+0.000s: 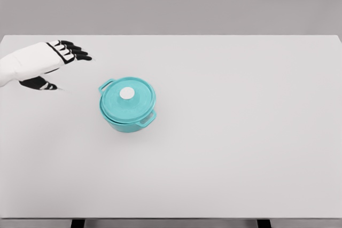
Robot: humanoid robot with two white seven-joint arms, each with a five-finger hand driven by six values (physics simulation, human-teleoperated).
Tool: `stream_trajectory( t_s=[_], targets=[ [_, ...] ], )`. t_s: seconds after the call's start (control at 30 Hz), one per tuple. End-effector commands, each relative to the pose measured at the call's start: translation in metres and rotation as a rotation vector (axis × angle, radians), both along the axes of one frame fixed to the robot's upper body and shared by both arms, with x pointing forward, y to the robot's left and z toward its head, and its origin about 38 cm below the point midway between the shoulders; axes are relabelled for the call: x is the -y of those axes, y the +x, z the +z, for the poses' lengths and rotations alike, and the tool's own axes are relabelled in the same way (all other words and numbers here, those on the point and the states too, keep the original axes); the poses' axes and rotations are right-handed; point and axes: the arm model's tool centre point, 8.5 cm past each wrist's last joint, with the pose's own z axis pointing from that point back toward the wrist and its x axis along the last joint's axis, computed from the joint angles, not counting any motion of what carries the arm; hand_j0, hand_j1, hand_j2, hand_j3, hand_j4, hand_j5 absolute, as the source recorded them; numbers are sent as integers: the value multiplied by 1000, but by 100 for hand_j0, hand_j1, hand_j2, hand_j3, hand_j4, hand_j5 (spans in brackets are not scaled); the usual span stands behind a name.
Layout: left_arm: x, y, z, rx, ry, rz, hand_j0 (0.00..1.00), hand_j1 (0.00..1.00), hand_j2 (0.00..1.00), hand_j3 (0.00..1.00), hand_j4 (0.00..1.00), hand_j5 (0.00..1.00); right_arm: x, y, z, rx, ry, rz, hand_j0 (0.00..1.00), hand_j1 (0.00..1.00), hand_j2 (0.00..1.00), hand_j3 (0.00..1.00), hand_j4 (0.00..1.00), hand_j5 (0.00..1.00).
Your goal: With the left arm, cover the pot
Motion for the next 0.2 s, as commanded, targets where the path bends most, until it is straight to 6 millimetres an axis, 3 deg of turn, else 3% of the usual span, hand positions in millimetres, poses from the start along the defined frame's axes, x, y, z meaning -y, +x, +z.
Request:
stream_trajectory(
  t_s=[0.0, 0.17],
  targets=[
    [-11, 1, 5, 2, -5, 27, 100, 100, 100, 100, 100, 100, 0, 0, 0, 0, 0, 0, 100, 100, 100, 100, 100, 100],
    [-10, 0, 4, 0, -2, 24, 100, 100, 100, 100, 100, 100, 0, 0, 0, -1, 1, 0, 100, 100, 100, 100, 100, 100]
  ],
)
